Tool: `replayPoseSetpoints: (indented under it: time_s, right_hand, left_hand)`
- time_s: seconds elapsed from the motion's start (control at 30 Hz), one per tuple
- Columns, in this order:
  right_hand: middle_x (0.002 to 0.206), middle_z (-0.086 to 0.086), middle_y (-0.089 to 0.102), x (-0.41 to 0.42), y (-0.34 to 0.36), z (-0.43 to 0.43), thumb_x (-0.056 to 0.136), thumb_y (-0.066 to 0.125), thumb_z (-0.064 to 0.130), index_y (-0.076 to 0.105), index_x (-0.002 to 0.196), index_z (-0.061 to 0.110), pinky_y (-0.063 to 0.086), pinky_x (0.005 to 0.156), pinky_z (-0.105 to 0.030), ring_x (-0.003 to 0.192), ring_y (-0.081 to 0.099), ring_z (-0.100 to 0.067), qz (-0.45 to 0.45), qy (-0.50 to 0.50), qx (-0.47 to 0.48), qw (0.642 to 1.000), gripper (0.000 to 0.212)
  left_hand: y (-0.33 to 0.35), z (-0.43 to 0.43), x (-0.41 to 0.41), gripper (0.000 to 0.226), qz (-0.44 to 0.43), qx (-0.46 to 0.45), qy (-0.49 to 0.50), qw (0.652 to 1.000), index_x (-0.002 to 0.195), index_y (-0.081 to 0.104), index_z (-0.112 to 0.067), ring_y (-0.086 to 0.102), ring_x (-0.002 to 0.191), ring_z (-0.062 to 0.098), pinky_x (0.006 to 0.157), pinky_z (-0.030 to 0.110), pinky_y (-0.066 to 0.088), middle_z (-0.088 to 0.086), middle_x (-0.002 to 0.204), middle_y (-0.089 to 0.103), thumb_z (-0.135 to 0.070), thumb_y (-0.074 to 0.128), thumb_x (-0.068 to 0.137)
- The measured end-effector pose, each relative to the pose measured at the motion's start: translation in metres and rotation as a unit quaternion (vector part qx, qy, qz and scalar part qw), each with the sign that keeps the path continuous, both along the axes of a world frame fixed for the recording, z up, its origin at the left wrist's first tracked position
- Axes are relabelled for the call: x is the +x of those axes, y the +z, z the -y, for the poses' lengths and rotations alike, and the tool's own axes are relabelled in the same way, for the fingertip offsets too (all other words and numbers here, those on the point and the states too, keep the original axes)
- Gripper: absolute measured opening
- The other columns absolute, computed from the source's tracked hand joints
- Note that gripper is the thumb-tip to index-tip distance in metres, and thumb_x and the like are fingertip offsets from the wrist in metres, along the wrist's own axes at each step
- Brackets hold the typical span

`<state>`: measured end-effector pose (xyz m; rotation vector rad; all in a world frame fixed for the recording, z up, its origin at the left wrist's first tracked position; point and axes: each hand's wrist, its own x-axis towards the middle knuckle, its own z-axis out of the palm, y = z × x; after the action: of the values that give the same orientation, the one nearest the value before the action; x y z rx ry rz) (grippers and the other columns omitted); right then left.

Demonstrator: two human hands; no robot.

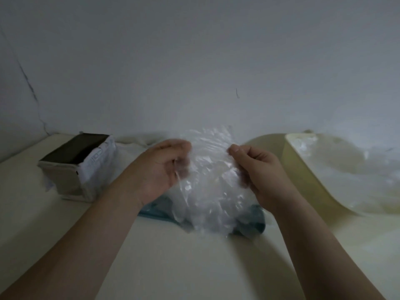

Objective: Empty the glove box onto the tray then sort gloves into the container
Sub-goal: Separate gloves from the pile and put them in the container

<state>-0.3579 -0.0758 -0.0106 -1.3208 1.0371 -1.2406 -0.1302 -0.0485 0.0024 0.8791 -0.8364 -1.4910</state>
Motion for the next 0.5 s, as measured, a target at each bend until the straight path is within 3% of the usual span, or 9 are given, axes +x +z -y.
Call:
replayPoseSetpoints:
  time_s: [0.07, 0.13, 0.2, 0.27, 0.33, 0.4, 0.43, 0.47, 0.5]
  right_hand:
    - [0.056, -0.002, 0.042, -0.004, -0.003, 0.004, 0.097, 0.071, 0.028, 0.063, 0.095, -0.015, 0.031, 0.045, -0.026, 0.049, 0.035, -0.015, 0.000, -0.043, 0.028, 0.999, 0.043]
    - [0.054, -0.001, 0.047, -0.010, -0.005, 0.010, 0.096, 0.072, 0.032, 0.070, 0.084, -0.003, 0.033, 0.046, -0.027, 0.051, 0.039, -0.016, -0.065, -0.128, 0.026, 0.989, 0.037]
    - [0.053, 0.004, 0.053, -0.014, -0.002, 0.008, 0.098, 0.067, 0.039, 0.071, 0.074, 0.010, 0.039, 0.049, -0.028, 0.050, 0.045, -0.012, -0.140, -0.205, -0.024, 0.968, 0.037]
    - [0.059, 0.006, 0.061, -0.018, 0.007, 0.004, 0.099, 0.062, 0.048, 0.074, 0.081, 0.013, 0.046, 0.056, -0.032, 0.054, 0.054, -0.009, -0.126, -0.209, -0.078, 0.967, 0.041]
    - [0.087, 0.008, 0.077, -0.021, 0.014, 0.001, 0.094, 0.055, 0.067, 0.078, 0.104, 0.019, 0.058, 0.077, -0.032, 0.079, 0.071, -0.008, -0.132, -0.105, -0.060, 0.984, 0.054]
    - [0.117, 0.008, 0.076, -0.019, 0.018, 0.000, 0.082, 0.052, 0.084, 0.072, 0.124, 0.022, 0.052, 0.104, -0.037, 0.110, 0.071, -0.009, -0.110, 0.077, 0.029, 0.991, 0.077]
    - [0.125, 0.006, 0.074, -0.017, 0.016, -0.002, 0.079, 0.056, 0.083, 0.071, 0.127, 0.021, 0.047, 0.109, -0.035, 0.119, 0.068, -0.010, -0.076, 0.156, 0.065, 0.983, 0.080]
    - [0.126, 0.003, 0.074, -0.017, 0.017, -0.005, 0.083, 0.060, 0.073, 0.072, 0.125, 0.018, 0.049, 0.106, -0.031, 0.119, 0.068, -0.011, -0.036, 0.214, 0.079, 0.973, 0.070]
    - [0.118, -0.003, 0.076, -0.015, 0.017, -0.008, 0.090, 0.060, 0.056, 0.076, 0.117, 0.014, 0.054, 0.094, -0.027, 0.110, 0.072, -0.013, 0.001, 0.250, 0.080, 0.965, 0.052]
  left_hand:
    - [0.006, 0.001, 0.010, 0.006, -0.032, -0.018, 0.013, 0.999, 0.083, 0.068, -0.016, 0.069, 0.074, 0.017, 0.063, 0.030, 0.059, 0.003, 0.080, 0.072, -0.015, 0.070, 0.078]
    - [0.011, 0.000, 0.020, 0.001, -0.063, -0.034, 0.006, 0.997, 0.085, 0.066, -0.014, 0.075, 0.086, 0.023, 0.070, 0.034, 0.062, 0.009, 0.097, 0.077, -0.014, 0.066, 0.084]
    - [0.016, -0.003, 0.026, 0.002, -0.035, -0.040, 0.003, 0.999, 0.087, 0.063, -0.013, 0.076, 0.097, 0.028, 0.071, 0.035, 0.063, 0.014, 0.116, 0.076, -0.016, 0.063, 0.088]
    - [0.018, -0.007, 0.025, 0.004, -0.006, -0.048, -0.029, 0.998, 0.092, 0.060, -0.014, 0.075, 0.107, 0.031, 0.069, 0.035, 0.063, 0.016, 0.127, 0.073, -0.017, 0.059, 0.090]
    - [0.019, -0.011, 0.018, 0.005, 0.001, -0.057, -0.076, 0.995, 0.095, 0.058, -0.015, 0.075, 0.107, 0.034, 0.066, 0.035, 0.064, 0.017, 0.130, 0.071, -0.019, 0.057, 0.092]
    - [0.018, -0.015, 0.006, 0.005, 0.016, -0.069, -0.101, 0.992, 0.095, 0.058, -0.014, 0.076, 0.098, 0.036, 0.062, 0.036, 0.063, 0.019, 0.129, 0.071, -0.019, 0.058, 0.093]
    - [0.016, -0.015, 0.001, 0.004, 0.034, -0.079, -0.100, 0.991, 0.094, 0.059, -0.013, 0.077, 0.095, 0.037, 0.060, 0.036, 0.063, 0.022, 0.127, 0.071, -0.018, 0.059, 0.093]
    - [0.014, -0.015, -0.005, 0.005, 0.057, -0.091, -0.092, 0.990, 0.092, 0.060, -0.012, 0.076, 0.094, 0.038, 0.060, 0.037, 0.062, 0.025, 0.123, 0.071, -0.016, 0.060, 0.095]
    - [0.011, -0.014, -0.011, 0.006, 0.078, -0.101, -0.081, 0.989, 0.092, 0.060, -0.009, 0.076, 0.094, 0.040, 0.061, 0.038, 0.062, 0.026, 0.119, 0.072, -0.014, 0.060, 0.096]
